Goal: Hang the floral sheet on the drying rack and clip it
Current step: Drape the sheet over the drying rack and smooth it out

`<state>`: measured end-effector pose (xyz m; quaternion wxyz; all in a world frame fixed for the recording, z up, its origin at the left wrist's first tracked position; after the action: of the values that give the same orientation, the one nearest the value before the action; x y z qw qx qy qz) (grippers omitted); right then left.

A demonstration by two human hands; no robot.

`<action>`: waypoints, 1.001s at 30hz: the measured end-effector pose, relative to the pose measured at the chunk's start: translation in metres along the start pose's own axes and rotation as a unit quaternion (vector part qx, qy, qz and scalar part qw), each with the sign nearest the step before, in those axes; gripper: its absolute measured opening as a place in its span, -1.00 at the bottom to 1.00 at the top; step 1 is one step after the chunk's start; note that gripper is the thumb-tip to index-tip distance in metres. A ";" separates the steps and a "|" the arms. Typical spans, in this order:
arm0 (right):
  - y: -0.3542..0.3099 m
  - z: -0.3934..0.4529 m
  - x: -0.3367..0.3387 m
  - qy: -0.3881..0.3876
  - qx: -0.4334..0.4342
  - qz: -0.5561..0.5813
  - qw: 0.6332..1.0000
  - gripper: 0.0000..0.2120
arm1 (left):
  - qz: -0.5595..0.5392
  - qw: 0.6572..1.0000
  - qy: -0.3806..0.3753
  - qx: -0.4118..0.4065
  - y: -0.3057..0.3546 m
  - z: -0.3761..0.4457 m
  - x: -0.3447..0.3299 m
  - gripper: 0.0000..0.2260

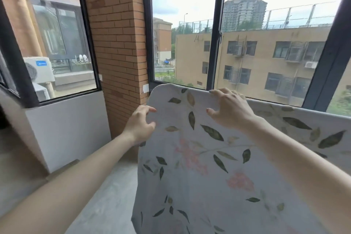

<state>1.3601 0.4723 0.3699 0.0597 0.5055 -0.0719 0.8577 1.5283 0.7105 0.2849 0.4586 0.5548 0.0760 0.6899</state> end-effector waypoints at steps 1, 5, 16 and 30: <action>-0.015 0.017 -0.019 -0.007 0.003 -0.008 1.000 -0.37 | 0.003 1.000 -0.003 0.025 -0.034 0.009 0.006 -0.64; -0.053 0.058 -0.063 0.036 0.022 -0.026 0.999 -0.41 | -0.009 0.996 -0.031 0.079 -0.122 0.043 -0.001 -0.67; -0.148 0.058 -0.198 0.188 0.053 0.227 0.954 -0.65 | -0.050 0.960 -0.251 0.111 -0.237 0.114 -0.076 -0.43; -0.158 0.076 -0.269 0.203 -0.322 0.182 0.907 -0.59 | -0.396 0.879 -0.265 -0.002 -0.232 0.184 -0.094 -0.78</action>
<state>1.5826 0.6054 0.1804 0.0750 0.2522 -0.4214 0.8679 1.8059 0.7007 0.1459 0.6976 0.6397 0.1632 0.2783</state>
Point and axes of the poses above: each hand's wrist, its own z-axis towards the middle knuckle, its own x-axis out of the back of the hand, y = z × x, the point moved 6 cm from there along z, towards the middle knuckle, and after that the axes turned 5 degrees about x, right-handed, at the moved point
